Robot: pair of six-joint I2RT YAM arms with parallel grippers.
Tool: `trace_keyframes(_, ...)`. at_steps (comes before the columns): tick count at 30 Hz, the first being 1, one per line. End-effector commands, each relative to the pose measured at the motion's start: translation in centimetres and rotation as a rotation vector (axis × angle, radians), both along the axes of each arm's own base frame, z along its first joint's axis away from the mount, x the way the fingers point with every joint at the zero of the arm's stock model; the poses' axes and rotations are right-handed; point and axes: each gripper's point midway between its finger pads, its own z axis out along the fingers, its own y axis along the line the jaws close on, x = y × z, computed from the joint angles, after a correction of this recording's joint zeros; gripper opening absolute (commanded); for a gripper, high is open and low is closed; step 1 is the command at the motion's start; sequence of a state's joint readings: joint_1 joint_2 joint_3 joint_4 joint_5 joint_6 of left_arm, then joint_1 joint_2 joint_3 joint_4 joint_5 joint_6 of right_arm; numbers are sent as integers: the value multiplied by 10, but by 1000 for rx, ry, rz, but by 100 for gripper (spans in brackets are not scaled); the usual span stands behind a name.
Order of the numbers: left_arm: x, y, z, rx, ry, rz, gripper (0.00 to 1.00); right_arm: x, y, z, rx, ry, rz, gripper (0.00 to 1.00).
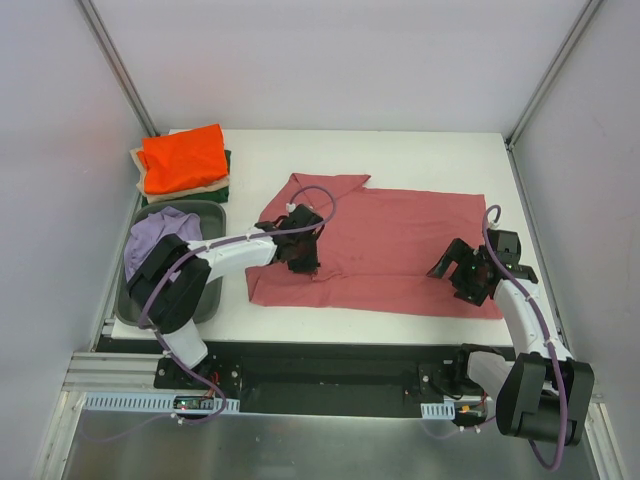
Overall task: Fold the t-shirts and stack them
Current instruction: Fold the flattened tshirt in 1/3 of the way
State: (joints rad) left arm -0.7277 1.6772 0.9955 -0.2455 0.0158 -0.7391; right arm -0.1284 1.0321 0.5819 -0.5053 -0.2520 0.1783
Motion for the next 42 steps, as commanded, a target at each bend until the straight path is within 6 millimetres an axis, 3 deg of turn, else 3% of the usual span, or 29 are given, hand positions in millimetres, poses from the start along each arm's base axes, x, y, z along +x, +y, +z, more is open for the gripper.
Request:
trace_keyframes(1,18,-6,7,53,-52,-45,0,3,2,2,14,-12,7,96)
trace_keyframes(10,48,-22,25,122,-154,-253,0,1,1,3,3,-6,17,96)
trace_keyframes(21,62,-45,18,161,-172,-620,1,0,-1,2,-6,7,18,96)
trace_keyframes(26,79,-56,20,169,-193,-674,16,0,0,1,-3,13,23,96)
trace_keyframes(28,88,-58,20,180,-202,-664,27,0,0,1,-2,13,23,96)
trace_keyframes(30,99,-62,22,171,-208,-630,46,0,0,1,-4,11,24,96)
trace_keyframes(31,105,-63,24,166,-210,-610,62,-1,0,1,-4,11,23,96)
trace_keyframes(33,113,-65,29,153,-214,-572,76,-2,0,1,-4,14,24,96)
trace_keyframes(38,127,-52,50,155,-244,-459,94,-1,1,1,1,10,27,96)
trace_keyframes(39,123,-47,53,159,-241,-438,99,-1,2,1,6,9,31,96)
trace_keyframes(42,104,-31,63,147,-230,-366,99,-1,5,0,22,0,42,96)
